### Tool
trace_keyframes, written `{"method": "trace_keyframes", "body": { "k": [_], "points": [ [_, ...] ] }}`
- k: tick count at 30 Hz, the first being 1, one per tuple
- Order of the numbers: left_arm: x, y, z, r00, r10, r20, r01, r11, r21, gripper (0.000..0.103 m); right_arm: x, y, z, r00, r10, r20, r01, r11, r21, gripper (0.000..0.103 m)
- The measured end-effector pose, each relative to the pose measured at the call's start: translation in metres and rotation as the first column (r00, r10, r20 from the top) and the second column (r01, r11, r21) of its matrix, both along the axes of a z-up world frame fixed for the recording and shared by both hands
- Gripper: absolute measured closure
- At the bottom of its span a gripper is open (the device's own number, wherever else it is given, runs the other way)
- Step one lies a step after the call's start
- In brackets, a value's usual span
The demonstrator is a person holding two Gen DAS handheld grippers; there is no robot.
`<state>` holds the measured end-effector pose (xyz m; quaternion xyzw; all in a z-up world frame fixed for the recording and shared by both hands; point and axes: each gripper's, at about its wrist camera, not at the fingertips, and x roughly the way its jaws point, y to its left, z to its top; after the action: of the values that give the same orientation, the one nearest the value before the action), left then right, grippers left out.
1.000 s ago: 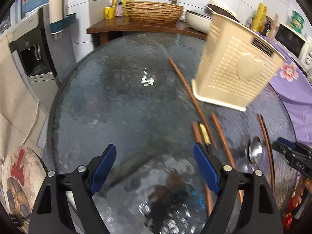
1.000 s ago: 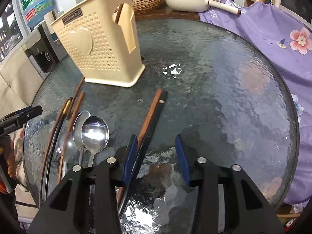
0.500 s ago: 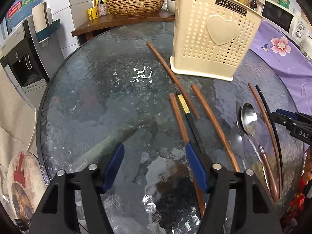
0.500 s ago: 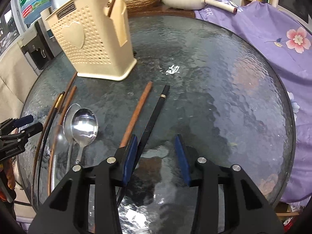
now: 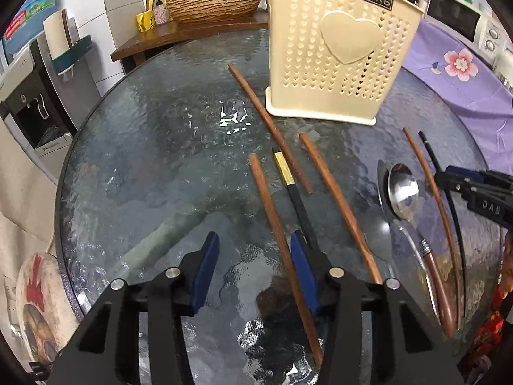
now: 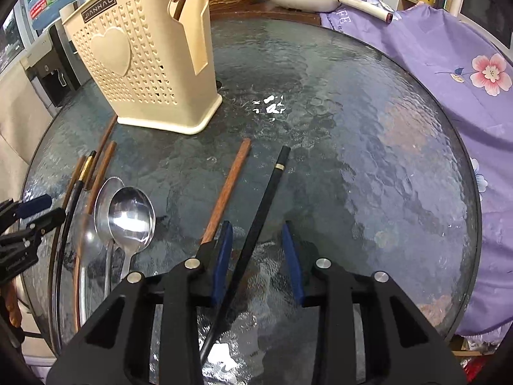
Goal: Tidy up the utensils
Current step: 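Move both tools back down toward the remaining chopsticks on the table, then close left tool on a brown chopstick while right tool grasps a black chopstick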
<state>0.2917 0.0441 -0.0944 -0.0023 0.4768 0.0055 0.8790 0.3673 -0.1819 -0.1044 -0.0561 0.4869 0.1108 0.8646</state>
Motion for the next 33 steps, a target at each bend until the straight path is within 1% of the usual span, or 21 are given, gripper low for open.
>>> {"method": "trace_keyframes", "body": {
  "k": [1,4,9,10,12,14,16,18,21,23,25,26,29,33],
  "points": [
    [0.001,-0.002,0.0,1.0,-0.002,0.0,0.002,1.0,0.011,0.058,0.002,0.001,0.0,1.0,-0.001,0.0,0.001,1.0,-0.007,0.071],
    [0.009,-0.003,0.0,1.0,0.005,-0.01,-0.005,1.0,0.007,0.058,0.011,0.002,0.0,1.0,-0.018,-0.004,0.018,1.0,-0.012,0.076],
    [0.029,-0.001,0.002,0.999,0.018,-0.035,-0.018,1.0,0.004,0.067,0.038,-0.003,0.002,0.996,-0.067,-0.059,0.07,0.997,0.039,0.085],
    [0.032,0.0,0.002,0.999,0.017,-0.038,-0.017,1.0,0.0,0.067,0.042,-0.003,0.002,0.995,-0.07,-0.065,0.073,0.997,0.037,0.088],
    [0.038,-0.001,0.002,0.999,0.022,-0.045,-0.022,1.0,0.005,0.073,0.051,0.0,0.002,0.994,-0.079,-0.075,0.081,0.996,0.022,0.089],
    [0.039,-0.003,0.003,0.999,0.022,-0.048,-0.022,1.0,0.004,0.075,0.058,0.005,0.002,0.994,-0.083,-0.071,0.083,0.997,-0.005,0.089],
    [0.039,-0.003,0.003,0.999,0.023,-0.047,-0.023,1.0,0.003,0.075,0.058,0.01,0.001,0.995,-0.083,-0.061,0.082,0.996,-0.028,0.089],
    [0.038,-0.001,0.003,0.999,0.033,-0.038,-0.033,0.999,-0.003,0.078,0.056,0.013,0.0,0.996,-0.084,-0.041,0.082,0.996,-0.042,0.09],
    [0.035,0.002,0.003,0.998,0.053,-0.02,-0.053,0.999,-0.01,0.08,0.047,0.014,-0.001,0.996,-0.089,-0.017,0.088,0.995,-0.042,0.09],
    [0.032,0.001,0.002,0.998,0.057,-0.011,-0.057,0.998,0.002,0.081,0.045,0.017,-0.001,0.996,-0.086,-0.006,0.086,0.995,-0.052,0.092],
    [0.031,-0.002,0.001,0.999,0.053,-0.008,-0.053,0.999,0.006,0.085,0.037,0.02,0.0,0.996,-0.089,-0.003,0.089,0.994,-0.057,0.094],
    [0.029,-0.004,0.001,0.999,0.047,-0.007,-0.047,0.999,0.005,0.086,0.038,0.021,0.0,0.996,-0.088,-0.005,0.088,0.995,-0.056,0.094],
    [0.028,-0.01,0.0,0.999,0.035,-0.008,-0.035,0.999,0.002,0.094,0.037,0.021,0.0,0.996,-0.088,-0.004,0.088,0.995,-0.047,0.095],
    [0.03,-0.011,0.0,0.999,0.041,-0.004,-0.041,0.999,-0.008,0.095,0.035,0.02,0.0,0.996,-0.086,0.005,0.086,0.996,-0.034,0.095]
  ]
}}
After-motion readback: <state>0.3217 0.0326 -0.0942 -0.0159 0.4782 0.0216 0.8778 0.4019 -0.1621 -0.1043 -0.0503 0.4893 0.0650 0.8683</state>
